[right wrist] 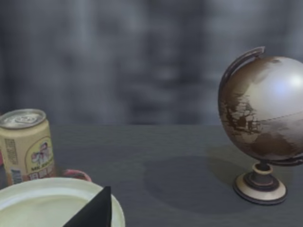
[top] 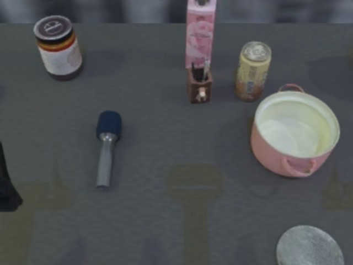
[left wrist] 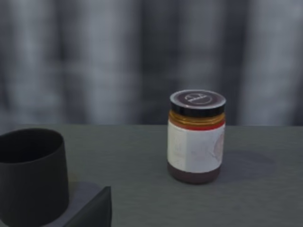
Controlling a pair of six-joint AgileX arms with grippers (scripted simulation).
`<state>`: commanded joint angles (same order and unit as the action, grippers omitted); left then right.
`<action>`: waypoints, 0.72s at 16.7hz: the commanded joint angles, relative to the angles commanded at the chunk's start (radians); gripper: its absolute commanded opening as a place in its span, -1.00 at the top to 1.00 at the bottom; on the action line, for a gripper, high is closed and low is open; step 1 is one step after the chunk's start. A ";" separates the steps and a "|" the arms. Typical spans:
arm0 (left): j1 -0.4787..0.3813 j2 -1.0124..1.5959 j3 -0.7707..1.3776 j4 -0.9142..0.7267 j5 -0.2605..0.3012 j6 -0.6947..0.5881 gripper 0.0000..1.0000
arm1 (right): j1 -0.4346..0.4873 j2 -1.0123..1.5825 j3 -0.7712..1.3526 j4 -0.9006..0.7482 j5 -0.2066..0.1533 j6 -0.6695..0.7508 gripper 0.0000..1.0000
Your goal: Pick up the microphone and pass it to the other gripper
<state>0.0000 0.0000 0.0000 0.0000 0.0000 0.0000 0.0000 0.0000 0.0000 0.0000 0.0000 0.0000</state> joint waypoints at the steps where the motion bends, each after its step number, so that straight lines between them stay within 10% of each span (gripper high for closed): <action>1: 0.000 0.000 0.000 0.000 0.000 0.000 -1.00 | 0.000 0.000 0.000 0.000 0.000 0.000 -1.00; 12: -0.148 0.576 0.431 -0.319 -0.018 -0.136 -1.00 | 0.000 0.000 0.000 0.000 0.000 0.000 -1.00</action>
<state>-0.1480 0.5761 0.4314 -0.3193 -0.0179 -0.1362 0.0000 0.0000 0.0000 0.0000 0.0000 0.0000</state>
